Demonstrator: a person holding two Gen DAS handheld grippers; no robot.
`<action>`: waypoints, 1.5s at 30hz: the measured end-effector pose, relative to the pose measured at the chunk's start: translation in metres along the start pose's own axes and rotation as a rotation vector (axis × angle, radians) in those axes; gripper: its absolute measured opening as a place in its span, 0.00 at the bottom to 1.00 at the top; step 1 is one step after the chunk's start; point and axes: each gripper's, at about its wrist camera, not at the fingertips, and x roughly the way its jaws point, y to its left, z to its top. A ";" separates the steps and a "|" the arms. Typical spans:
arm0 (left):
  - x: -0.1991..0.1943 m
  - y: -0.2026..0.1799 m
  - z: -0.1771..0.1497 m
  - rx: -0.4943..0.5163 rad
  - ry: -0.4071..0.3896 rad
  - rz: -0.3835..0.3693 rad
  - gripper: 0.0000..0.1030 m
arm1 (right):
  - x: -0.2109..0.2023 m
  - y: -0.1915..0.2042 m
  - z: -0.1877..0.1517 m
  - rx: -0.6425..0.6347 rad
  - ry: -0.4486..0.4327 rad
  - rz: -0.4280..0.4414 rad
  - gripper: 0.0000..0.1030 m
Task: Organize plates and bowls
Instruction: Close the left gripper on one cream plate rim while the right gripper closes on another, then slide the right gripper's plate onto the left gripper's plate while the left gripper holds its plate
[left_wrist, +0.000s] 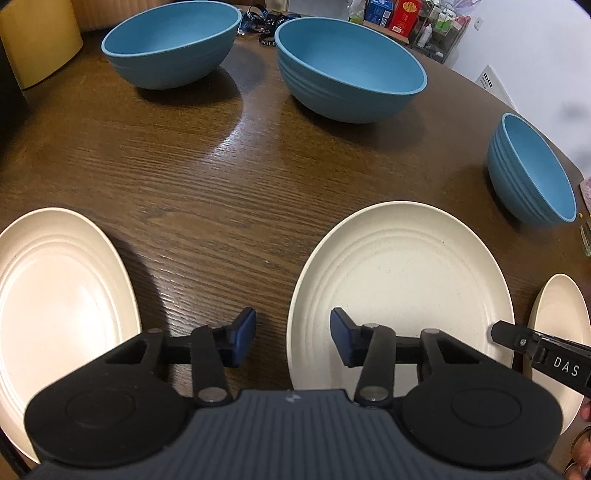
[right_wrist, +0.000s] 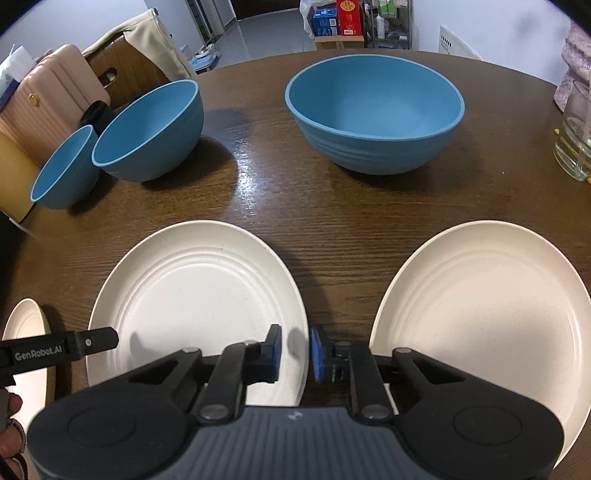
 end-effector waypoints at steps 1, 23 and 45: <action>0.001 0.001 0.000 -0.004 0.003 -0.003 0.44 | 0.001 0.000 0.000 0.002 0.004 0.002 0.14; 0.004 -0.002 -0.005 -0.016 0.012 -0.019 0.18 | 0.004 -0.008 -0.002 0.088 0.029 0.030 0.07; -0.014 -0.005 -0.018 0.010 -0.038 -0.002 0.18 | -0.014 -0.010 -0.012 0.081 -0.010 0.046 0.06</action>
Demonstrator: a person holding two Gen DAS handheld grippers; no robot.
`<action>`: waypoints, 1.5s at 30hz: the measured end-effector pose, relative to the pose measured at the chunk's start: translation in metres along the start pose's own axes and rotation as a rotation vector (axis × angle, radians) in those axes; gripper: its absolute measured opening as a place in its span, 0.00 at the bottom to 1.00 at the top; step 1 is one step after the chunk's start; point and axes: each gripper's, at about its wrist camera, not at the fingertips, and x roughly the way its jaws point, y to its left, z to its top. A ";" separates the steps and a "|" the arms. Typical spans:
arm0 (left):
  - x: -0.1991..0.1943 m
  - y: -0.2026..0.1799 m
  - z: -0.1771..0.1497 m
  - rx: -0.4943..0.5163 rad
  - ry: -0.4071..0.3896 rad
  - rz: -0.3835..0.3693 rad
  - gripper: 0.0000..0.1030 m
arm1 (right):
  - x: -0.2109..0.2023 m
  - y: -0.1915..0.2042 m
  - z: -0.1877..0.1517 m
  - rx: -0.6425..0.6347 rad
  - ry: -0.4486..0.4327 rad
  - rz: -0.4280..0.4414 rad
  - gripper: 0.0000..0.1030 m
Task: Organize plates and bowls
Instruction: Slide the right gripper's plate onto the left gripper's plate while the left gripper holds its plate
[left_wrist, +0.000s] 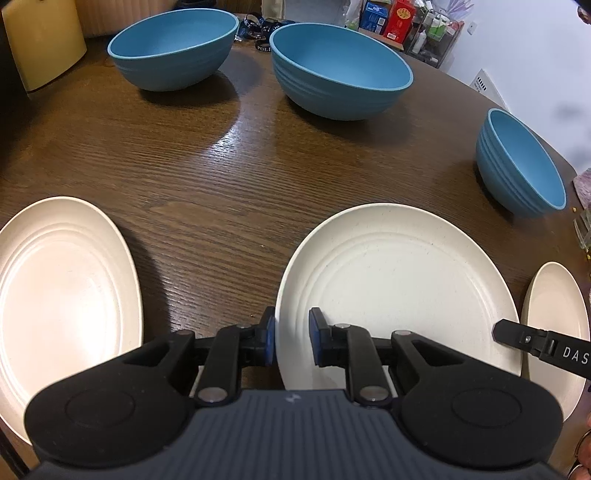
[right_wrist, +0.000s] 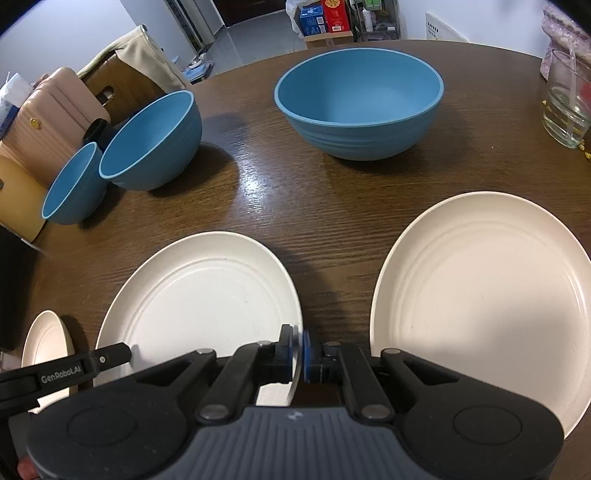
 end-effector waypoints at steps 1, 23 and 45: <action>-0.001 0.000 -0.001 0.001 -0.002 0.000 0.18 | 0.000 0.000 -0.001 -0.001 -0.001 0.001 0.06; -0.041 0.010 -0.019 -0.012 -0.086 0.013 0.18 | -0.029 0.014 -0.015 -0.046 -0.060 0.039 0.06; -0.083 0.040 -0.036 -0.076 -0.176 0.029 0.18 | -0.058 0.047 -0.030 -0.121 -0.101 0.087 0.06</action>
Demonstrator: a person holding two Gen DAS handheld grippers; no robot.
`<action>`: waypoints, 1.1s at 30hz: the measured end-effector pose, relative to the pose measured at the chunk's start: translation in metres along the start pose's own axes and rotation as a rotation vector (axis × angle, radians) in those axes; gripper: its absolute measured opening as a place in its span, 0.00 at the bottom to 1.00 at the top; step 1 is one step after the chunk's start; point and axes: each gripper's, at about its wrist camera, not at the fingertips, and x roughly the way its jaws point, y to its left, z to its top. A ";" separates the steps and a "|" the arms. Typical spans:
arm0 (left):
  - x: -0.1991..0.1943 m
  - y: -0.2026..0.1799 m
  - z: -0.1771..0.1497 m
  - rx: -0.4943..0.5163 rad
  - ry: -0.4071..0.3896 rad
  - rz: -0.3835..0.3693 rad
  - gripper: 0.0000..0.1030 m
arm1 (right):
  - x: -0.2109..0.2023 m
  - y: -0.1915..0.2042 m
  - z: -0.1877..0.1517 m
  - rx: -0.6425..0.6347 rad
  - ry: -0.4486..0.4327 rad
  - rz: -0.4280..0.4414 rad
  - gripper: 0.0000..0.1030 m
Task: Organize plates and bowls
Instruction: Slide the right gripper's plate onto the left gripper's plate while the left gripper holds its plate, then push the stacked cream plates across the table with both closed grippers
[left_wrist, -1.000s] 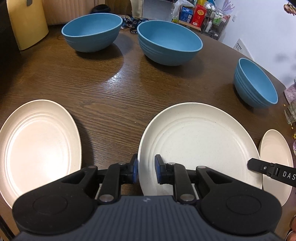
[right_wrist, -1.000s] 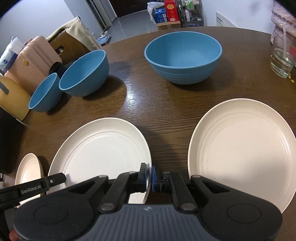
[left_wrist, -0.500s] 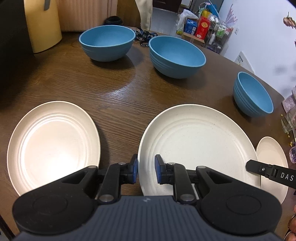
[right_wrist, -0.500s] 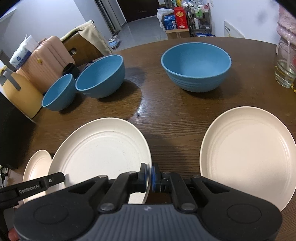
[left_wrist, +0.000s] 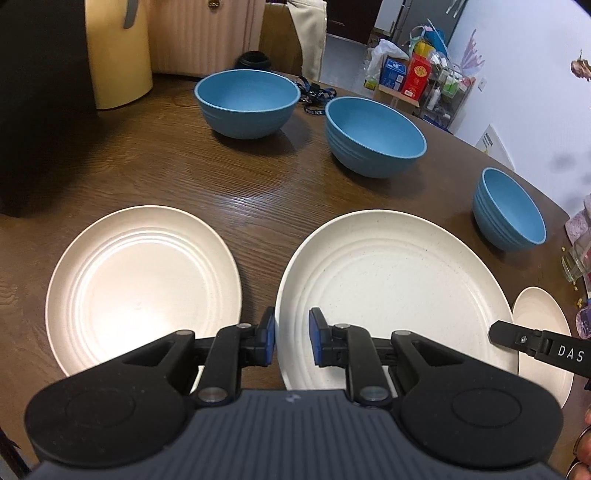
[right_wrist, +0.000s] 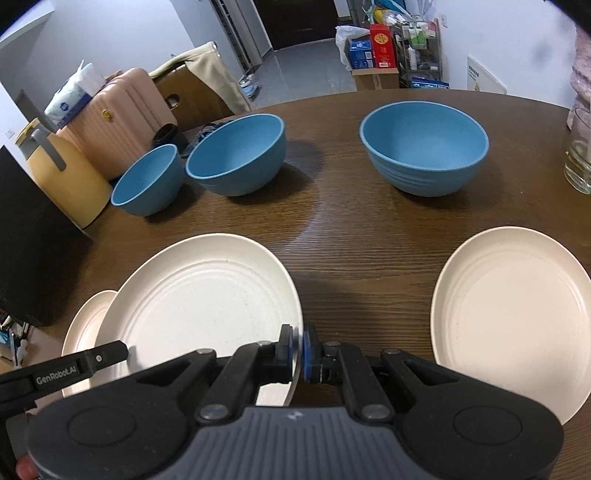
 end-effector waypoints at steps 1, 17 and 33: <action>-0.002 0.002 0.000 -0.003 -0.002 0.001 0.18 | 0.000 0.002 0.000 -0.003 0.000 0.002 0.06; -0.026 0.053 0.000 -0.038 -0.026 0.035 0.19 | 0.005 0.054 -0.007 -0.042 0.012 0.036 0.06; -0.042 0.120 0.004 -0.058 -0.029 0.069 0.18 | 0.019 0.124 -0.015 -0.075 0.025 0.058 0.06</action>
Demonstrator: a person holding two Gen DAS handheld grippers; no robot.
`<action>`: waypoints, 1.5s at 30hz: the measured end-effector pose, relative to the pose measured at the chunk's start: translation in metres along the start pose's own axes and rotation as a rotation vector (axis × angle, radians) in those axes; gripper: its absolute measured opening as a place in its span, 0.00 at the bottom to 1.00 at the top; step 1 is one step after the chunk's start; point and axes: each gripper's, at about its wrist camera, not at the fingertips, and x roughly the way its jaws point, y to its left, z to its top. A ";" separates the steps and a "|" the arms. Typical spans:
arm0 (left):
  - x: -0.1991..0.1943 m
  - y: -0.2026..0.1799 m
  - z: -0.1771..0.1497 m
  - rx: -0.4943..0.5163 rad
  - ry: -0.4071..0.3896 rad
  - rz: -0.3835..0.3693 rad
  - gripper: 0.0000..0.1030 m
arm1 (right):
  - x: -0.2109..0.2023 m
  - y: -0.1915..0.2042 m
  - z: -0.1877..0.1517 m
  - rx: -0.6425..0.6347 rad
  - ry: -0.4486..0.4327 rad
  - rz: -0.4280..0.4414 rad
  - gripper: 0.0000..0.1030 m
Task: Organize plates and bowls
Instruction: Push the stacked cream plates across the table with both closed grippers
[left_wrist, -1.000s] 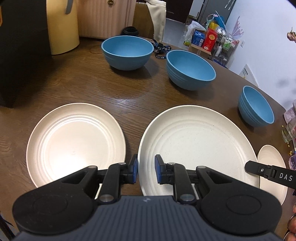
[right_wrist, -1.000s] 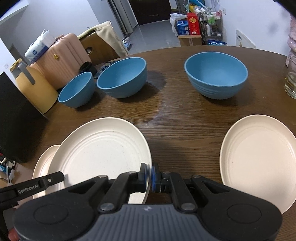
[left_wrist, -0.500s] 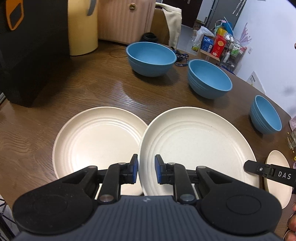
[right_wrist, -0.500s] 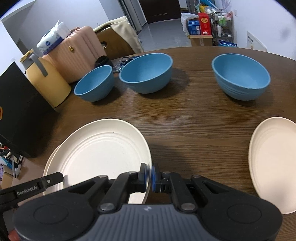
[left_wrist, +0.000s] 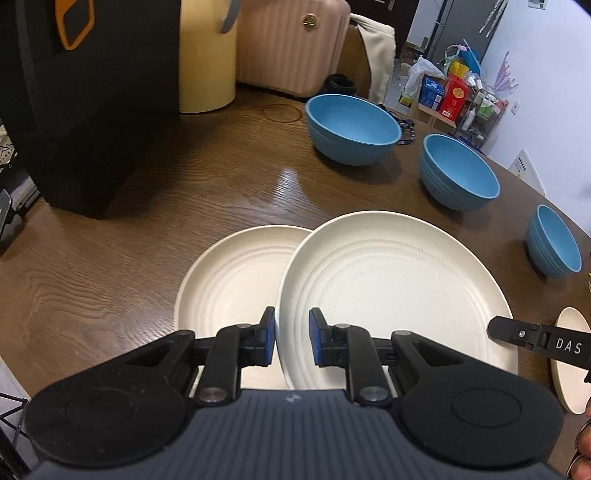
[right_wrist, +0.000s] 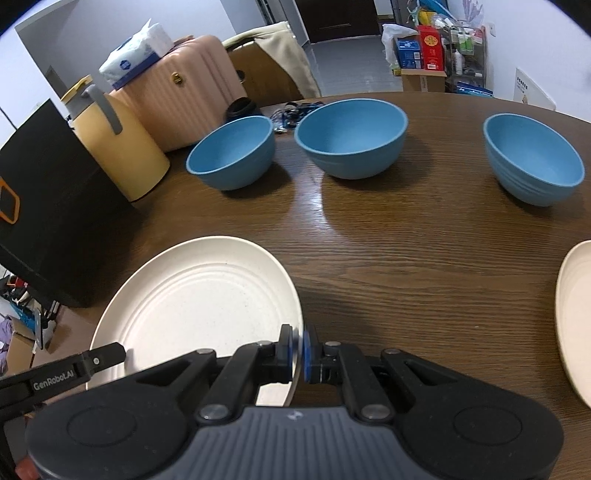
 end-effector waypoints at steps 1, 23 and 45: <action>0.000 0.004 0.001 -0.002 0.001 0.002 0.18 | 0.002 0.005 0.000 -0.003 0.001 0.000 0.06; 0.022 0.066 0.007 -0.019 0.035 0.032 0.18 | 0.036 0.068 -0.012 -0.037 0.036 -0.017 0.06; 0.054 0.080 0.013 0.072 0.058 0.041 0.18 | 0.064 0.087 -0.026 -0.088 0.025 -0.091 0.07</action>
